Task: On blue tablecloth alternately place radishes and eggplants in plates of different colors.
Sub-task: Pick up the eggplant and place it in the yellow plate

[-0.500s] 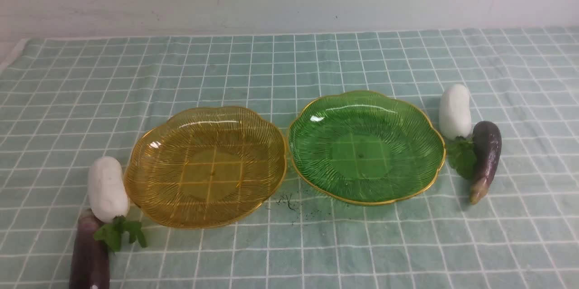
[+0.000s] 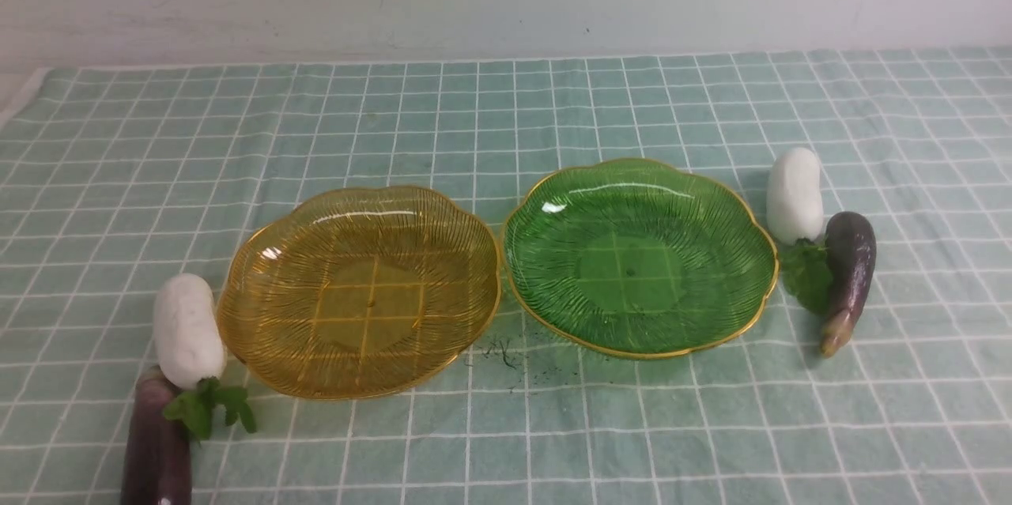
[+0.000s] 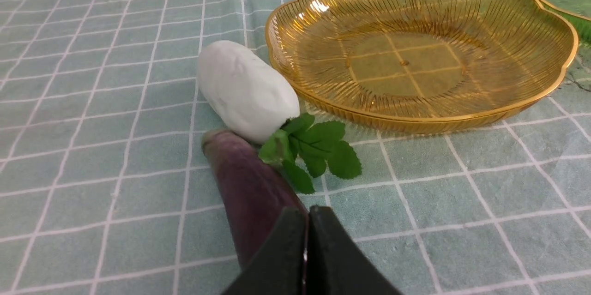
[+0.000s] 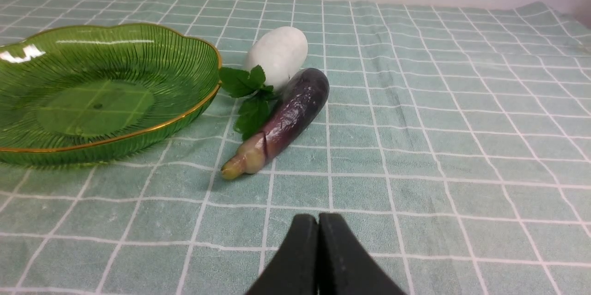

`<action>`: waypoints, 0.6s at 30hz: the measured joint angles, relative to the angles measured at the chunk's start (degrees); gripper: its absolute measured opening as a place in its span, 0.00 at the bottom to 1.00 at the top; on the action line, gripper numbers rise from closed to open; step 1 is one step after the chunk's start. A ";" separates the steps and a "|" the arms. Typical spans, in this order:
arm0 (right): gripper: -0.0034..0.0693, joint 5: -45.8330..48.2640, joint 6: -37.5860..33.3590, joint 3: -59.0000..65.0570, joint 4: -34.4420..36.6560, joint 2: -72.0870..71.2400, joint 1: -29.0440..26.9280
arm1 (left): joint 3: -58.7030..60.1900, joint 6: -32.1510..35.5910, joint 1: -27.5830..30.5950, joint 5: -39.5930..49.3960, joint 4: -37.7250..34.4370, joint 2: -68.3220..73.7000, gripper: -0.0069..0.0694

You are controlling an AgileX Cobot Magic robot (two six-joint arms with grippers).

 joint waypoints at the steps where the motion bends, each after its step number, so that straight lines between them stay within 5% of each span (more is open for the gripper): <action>1: 0.03 0.00 0.00 0.00 0.00 0.00 0.00 | 0.00 0.00 0.00 0.00 0.05 0.00 0.08; 6: 0.03 0.00 0.00 0.00 0.00 0.00 0.00 | 0.19 -2.84 0.00 -3.52 -5.57 0.00 0.08; 12: 0.03 0.00 0.00 0.00 0.00 0.00 0.00 | 0.19 -9.88 0.00 -15.18 -26.55 0.00 0.08; 18: 0.03 0.00 0.00 0.00 0.00 0.00 0.00 | 0.19 -10.69 0.00 -30.00 -37.74 0.00 0.08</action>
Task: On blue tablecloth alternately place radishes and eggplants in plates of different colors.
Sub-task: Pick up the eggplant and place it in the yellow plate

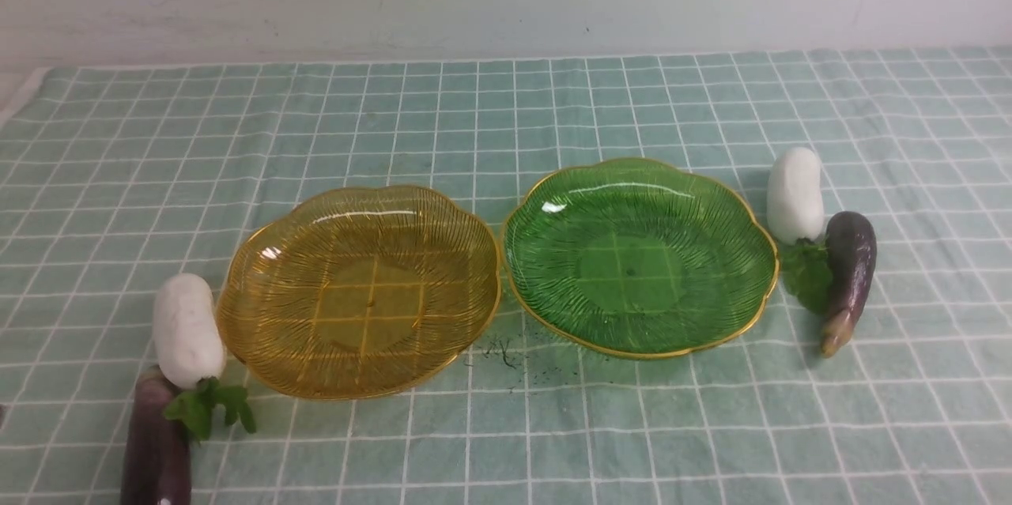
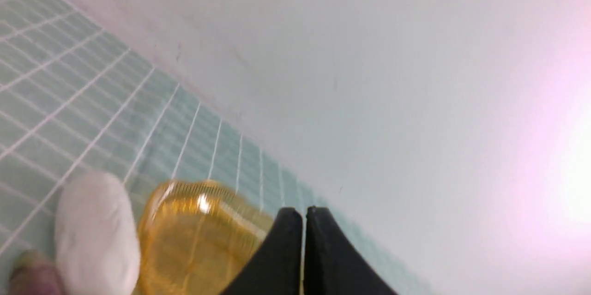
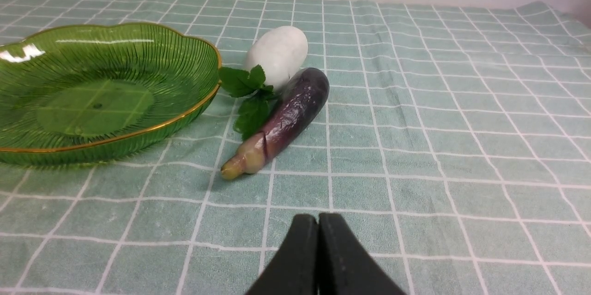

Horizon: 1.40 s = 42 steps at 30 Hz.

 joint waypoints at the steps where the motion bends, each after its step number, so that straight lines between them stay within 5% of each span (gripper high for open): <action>1: 0.03 0.00 0.00 0.00 0.00 0.00 0.00 | 0.00 0.00 0.00 -3.23 -1.32 0.00 0.08; 5: 0.03 0.00 0.00 0.00 -0.26 0.00 0.00 | -8.10 2.82 0.00 -3.91 -2.46 0.00 0.08; 11: 0.03 -2.20 1.59 0.28 2.15 0.00 0.00 | -26.34 16.22 0.00 15.85 -0.24 10.50 0.08; 17: 0.03 -14.79 10.50 0.64 20.34 0.00 0.00 | -38.62 19.73 0.00 42.69 6.63 30.82 0.08; 20: 0.03 -19.75 14.49 0.64 31.36 0.00 0.00 | -41.88 14.77 0.00 54.40 18.02 44.60 0.08; 25: 0.03 -21.89 14.70 0.64 35.18 0.00 -0.19 | -42.13 2.84 0.21 57.33 32.57 56.82 0.09; 29: 0.03 -22.71 13.49 0.15 36.02 0.00 -0.23 | -42.36 -1.62 3.44 57.10 35.66 62.63 0.11; 37: 0.03 -0.89 0.89 -23.58 31.17 18.34 0.06 | -42.48 5.19 9.69 57.69 28.43 74.67 0.12; 42: 0.03 10.44 -6.93 -31.69 30.65 30.76 0.22 | -42.53 9.21 9.77 54.46 28.23 76.76 0.26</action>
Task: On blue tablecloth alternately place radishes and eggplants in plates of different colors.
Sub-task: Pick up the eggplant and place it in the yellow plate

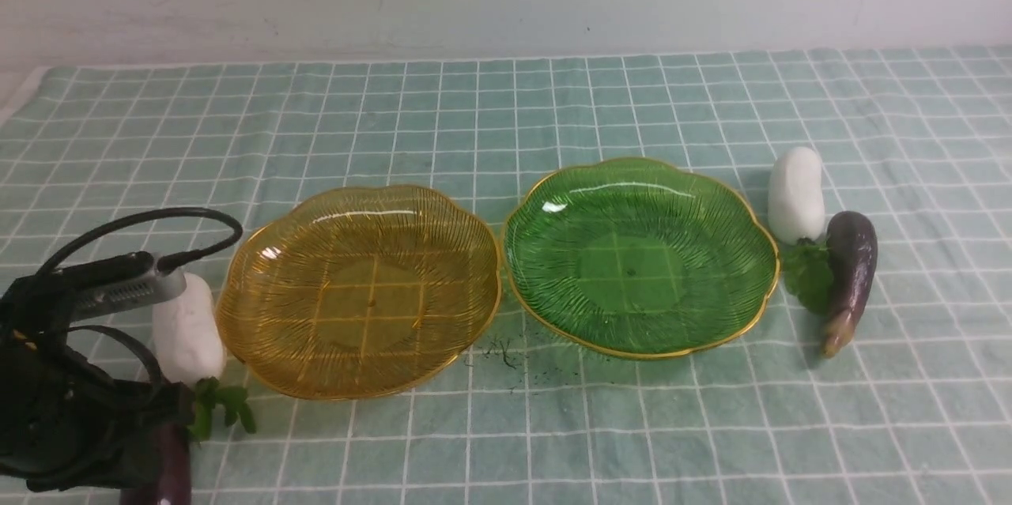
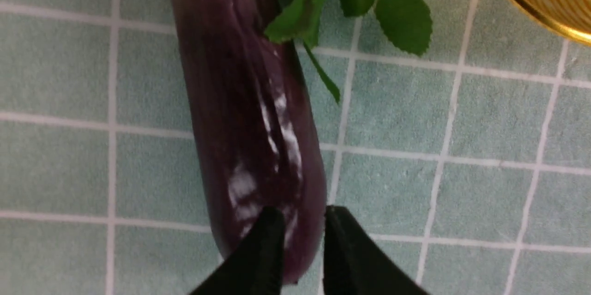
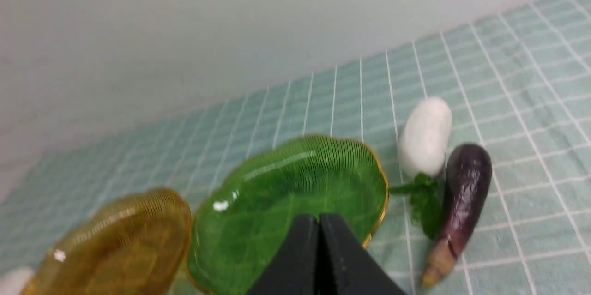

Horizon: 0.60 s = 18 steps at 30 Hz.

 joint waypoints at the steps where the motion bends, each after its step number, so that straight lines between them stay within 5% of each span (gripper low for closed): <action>1: 0.03 0.76 -0.70 -0.65 0.06 1.99 0.00 | 0.00 0.31 0.00 -0.75 0.14 0.21 0.32; 12: 0.03 5.40 -3.68 -1.86 1.08 13.98 0.00 | -0.17 0.96 0.00 -5.49 2.24 6.75 0.90; 15: 0.03 7.99 -4.10 -3.68 1.08 17.15 0.00 | -0.24 0.96 0.00 -6.38 2.24 9.21 0.92; 18: 0.03 13.88 -4.11 -9.91 -0.21 23.24 0.00 | -0.30 0.86 0.00 -5.53 2.18 12.42 0.75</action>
